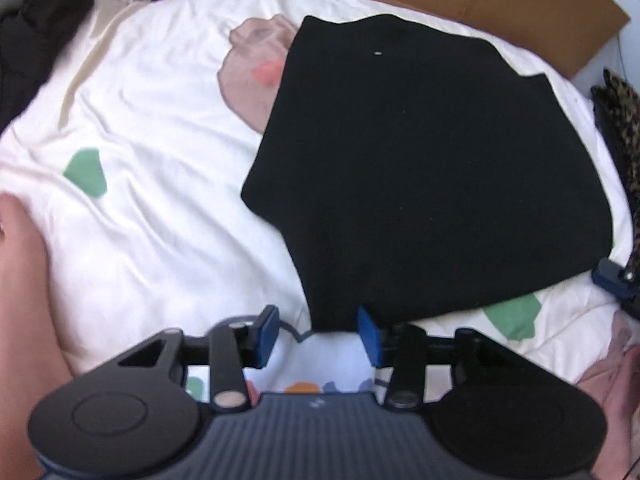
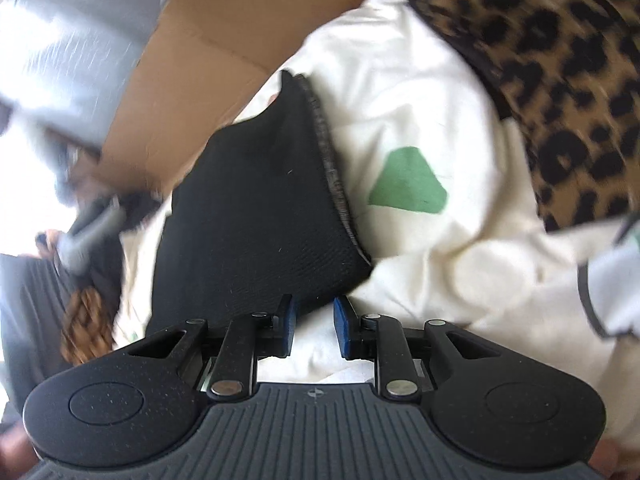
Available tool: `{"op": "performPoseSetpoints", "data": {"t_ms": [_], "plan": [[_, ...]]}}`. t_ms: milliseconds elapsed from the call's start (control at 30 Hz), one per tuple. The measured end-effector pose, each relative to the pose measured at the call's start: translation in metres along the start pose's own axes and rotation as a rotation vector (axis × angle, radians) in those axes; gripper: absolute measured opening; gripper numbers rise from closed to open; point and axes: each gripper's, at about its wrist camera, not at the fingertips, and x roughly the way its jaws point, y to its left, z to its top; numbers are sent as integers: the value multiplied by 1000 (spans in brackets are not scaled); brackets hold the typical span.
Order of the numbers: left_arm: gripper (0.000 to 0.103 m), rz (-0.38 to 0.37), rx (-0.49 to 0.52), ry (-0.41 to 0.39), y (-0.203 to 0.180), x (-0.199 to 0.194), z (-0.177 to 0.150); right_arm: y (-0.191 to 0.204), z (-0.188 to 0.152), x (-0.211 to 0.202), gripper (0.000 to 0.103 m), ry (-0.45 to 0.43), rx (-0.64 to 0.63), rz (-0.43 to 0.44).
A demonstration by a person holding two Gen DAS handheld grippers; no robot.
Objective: Fold clothes
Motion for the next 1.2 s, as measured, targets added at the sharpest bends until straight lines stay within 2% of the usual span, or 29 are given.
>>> {"op": "performPoseSetpoints", "data": {"t_ms": [100, 233, 367, 500, 533, 567, 633, 833, 967, 1200], "plan": [[47, -59, -13, -26, 3, 4, -4, -9, 0, 4, 25, -10, 56, 19], [47, -81, -56, -32, 11, 11, -5, -20, 1, 9, 25, -30, 144, 57], [48, -117, -61, -71, 16, 14, -5, -31, 2, 16, 24, -46, 244, 103], [45, -160, -73, -106, 23, 15, -9, -30, 4, 19, 24, -39, 251, 94], [41, -170, -78, -109, 25, 15, -10, -28, 4, 19, 24, -40, 249, 90], [27, -178, -84, -107, 27, 15, -10, -28, 4, 19, 24, -41, 248, 88], [11, -203, -106, -93, 30, 15, -9, -28, 4, 15, 22, -47, 247, 96], [10, -231, -148, -94, 44, 8, -8, -24, 4, 9, 21, -60, 232, 116], [11, -243, -166, -91, 44, 8, -7, -25, 3, 12, 37, -49, 240, 107], [18, -257, -187, -93, 46, 13, -2, -28, 0, 29, 39, -35, 321, 120]]}}
